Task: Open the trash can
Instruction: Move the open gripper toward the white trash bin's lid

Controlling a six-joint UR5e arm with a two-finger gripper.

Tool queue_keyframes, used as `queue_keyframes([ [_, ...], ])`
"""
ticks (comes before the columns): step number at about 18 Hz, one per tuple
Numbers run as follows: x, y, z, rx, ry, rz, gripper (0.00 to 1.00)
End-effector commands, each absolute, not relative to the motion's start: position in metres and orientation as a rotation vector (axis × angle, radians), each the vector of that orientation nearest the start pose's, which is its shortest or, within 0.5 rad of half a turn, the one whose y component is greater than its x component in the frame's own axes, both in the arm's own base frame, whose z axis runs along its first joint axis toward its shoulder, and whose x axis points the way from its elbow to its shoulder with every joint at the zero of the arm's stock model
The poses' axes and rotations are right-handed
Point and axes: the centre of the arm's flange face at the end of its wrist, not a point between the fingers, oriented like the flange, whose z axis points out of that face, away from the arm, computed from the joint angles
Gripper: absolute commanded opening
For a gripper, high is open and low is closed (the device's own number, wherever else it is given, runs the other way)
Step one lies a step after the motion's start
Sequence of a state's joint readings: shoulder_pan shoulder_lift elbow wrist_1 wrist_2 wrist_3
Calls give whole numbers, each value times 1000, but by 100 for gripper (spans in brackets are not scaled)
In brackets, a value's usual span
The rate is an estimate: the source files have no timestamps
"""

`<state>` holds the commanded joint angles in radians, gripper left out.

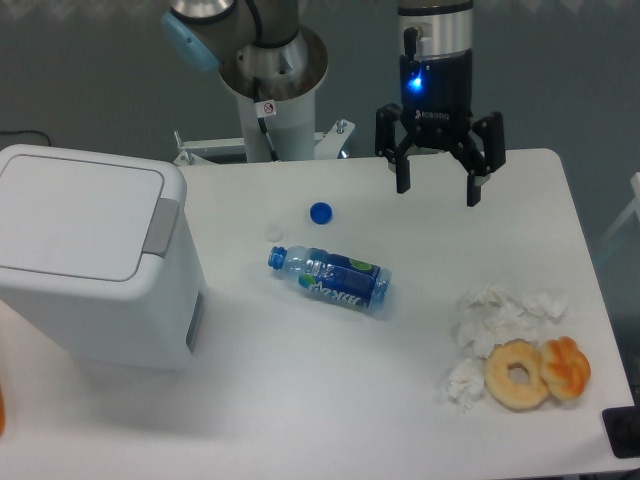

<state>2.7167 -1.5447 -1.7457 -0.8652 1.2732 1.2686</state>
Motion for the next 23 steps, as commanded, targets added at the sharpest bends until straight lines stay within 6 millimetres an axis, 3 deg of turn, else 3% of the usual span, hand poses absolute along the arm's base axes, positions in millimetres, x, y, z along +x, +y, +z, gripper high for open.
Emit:
queue_keyframes([
  [8, -397, 364, 501, -2562, 278, 516, 100],
  [16, -397, 368, 509, -2486, 152, 427, 100],
  [23, -399, 374, 535, -2432, -57, 386, 100],
])
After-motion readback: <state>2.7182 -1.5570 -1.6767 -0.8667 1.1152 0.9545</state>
